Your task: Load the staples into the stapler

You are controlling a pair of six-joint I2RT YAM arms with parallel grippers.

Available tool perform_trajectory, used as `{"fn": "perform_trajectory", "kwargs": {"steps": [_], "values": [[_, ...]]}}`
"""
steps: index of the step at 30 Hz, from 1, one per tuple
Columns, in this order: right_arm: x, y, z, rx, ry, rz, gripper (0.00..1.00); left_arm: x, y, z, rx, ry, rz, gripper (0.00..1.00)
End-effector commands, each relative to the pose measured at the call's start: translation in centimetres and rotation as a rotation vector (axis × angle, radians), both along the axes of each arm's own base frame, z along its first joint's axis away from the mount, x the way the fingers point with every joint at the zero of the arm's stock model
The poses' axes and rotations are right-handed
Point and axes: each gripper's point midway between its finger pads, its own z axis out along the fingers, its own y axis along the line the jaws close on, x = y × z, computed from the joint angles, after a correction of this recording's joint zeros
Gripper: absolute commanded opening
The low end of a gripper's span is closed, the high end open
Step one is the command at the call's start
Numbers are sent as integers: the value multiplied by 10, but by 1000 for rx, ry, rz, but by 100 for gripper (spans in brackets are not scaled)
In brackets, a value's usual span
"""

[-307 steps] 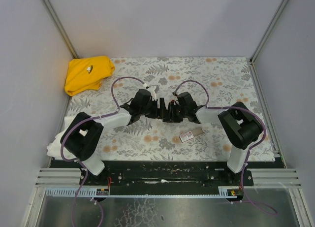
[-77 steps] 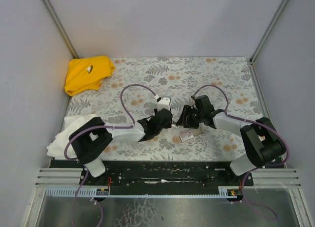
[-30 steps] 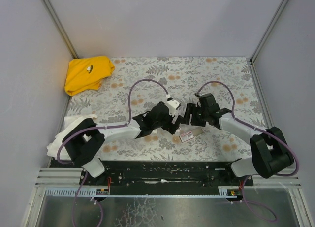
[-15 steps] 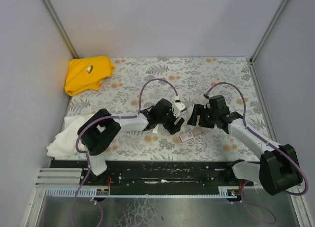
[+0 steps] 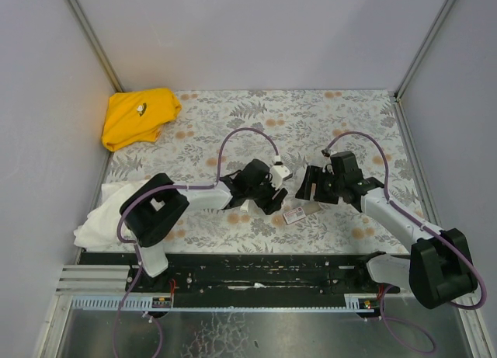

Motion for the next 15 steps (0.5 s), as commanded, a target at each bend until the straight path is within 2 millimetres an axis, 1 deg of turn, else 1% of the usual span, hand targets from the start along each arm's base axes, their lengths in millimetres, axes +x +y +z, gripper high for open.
{"fn": "perform_trajectory", "kwargs": {"steps": [1,10,12,15], "values": [[1,3,2,22,-12,14,80,-3,-3,3,-6,3,1,63],[3,6,7,51,-18,6,82,-13,4,-10,60,-11,14,58],[3,7,9,61,-21,5,83,-15,4,-12,71,-16,16,54],[4,8,10,67,-21,2,83,-16,4,-16,85,-31,33,45]]}}
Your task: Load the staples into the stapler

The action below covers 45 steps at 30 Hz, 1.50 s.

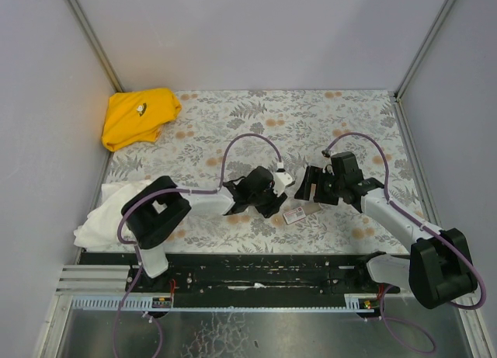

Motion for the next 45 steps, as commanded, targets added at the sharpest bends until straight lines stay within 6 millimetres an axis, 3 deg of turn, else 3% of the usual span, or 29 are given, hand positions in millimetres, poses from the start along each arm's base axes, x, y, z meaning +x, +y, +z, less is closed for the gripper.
{"fn": "perform_trajectory", "kwargs": {"steps": [1,6,12,16,21,29,31,33,35,38,39,45], "values": [[7,6,12,49,-37,-1,83,0,6,-7,40,-33,43,40],[3,11,11,97,-14,-35,85,6,6,-2,-2,-60,121,20],[-2,25,13,223,27,-70,93,-4,-9,30,-190,-15,181,0],[-5,44,28,371,45,-46,97,-21,-22,56,-317,63,186,0],[-6,58,48,485,46,-15,100,-32,-25,73,-399,115,191,0],[-12,73,45,501,86,33,100,-35,-29,93,-451,122,179,0],[-16,81,44,495,98,62,95,-36,-30,96,-466,121,180,0],[-18,88,43,489,104,77,81,-35,-30,100,-481,120,188,0],[-19,90,42,490,105,74,59,-35,-30,103,-492,116,194,0],[-15,88,41,479,92,45,12,-34,-28,104,-496,113,203,0],[-13,87,41,474,87,38,2,-35,-28,104,-496,115,204,0],[-9,85,45,465,52,22,0,-36,-24,103,-488,120,211,0]]}}
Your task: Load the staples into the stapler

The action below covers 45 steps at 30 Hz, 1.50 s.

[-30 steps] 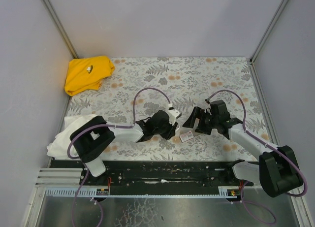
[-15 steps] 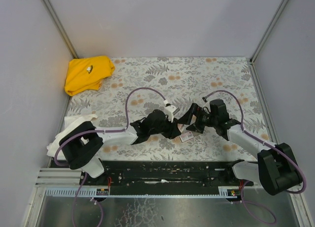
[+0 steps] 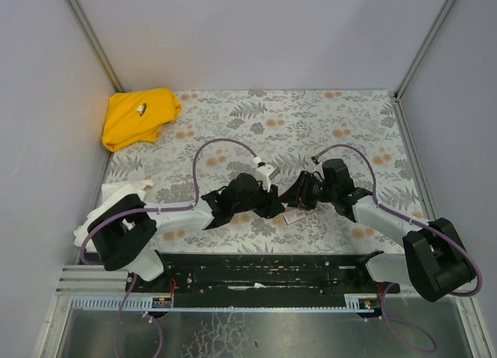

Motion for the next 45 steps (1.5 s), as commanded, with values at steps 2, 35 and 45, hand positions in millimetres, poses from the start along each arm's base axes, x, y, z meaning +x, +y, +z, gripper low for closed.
{"fn": "perform_trajectory", "kwargs": {"steps": [2,35,45], "values": [[15,6,26,19,-107,-3,33,2,-7,27,-90,-54,-1,0],[28,-8,38,-46,-196,-58,94,6,6,18,-17,-40,56,0],[39,-48,34,-271,-264,-155,96,44,46,-38,295,4,339,0]]}}
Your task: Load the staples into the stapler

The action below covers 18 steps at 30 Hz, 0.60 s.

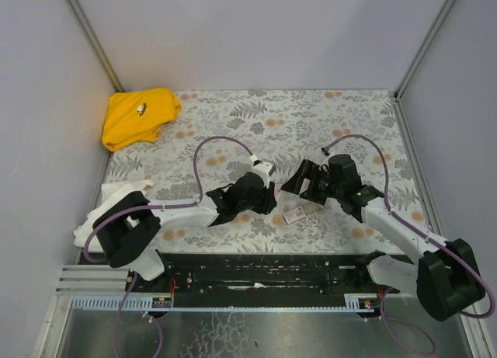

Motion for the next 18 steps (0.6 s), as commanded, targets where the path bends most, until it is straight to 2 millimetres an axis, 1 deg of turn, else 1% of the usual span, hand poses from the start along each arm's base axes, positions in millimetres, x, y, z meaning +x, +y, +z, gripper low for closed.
{"fn": "perform_trajectory", "kwargs": {"steps": [1,6,7,8,9,10,12,14,15,17,18], "values": [[17,-27,16,-152,-106,-70,96,21,22,-24,165,11,159,0],[18,-47,20,-267,-146,-100,96,22,24,-36,185,35,188,0],[19,-51,20,-287,-152,-106,96,22,25,-38,192,40,195,5],[19,-54,20,-307,-160,-111,96,23,24,-39,195,43,200,13],[20,-57,20,-323,-167,-111,96,23,26,-41,202,47,205,25],[20,-60,19,-342,-171,-113,97,23,26,-41,203,50,210,42],[21,-64,18,-372,-181,-109,97,22,25,-39,197,51,204,61],[24,-67,17,-395,-196,-108,99,23,20,-30,170,38,181,73],[27,-67,17,-400,-210,-105,99,23,17,-23,151,28,166,78],[34,-68,16,-405,-241,-88,99,28,15,-9,105,16,148,84],[41,-73,16,-409,-251,-92,99,34,17,-2,83,15,150,86]]}}
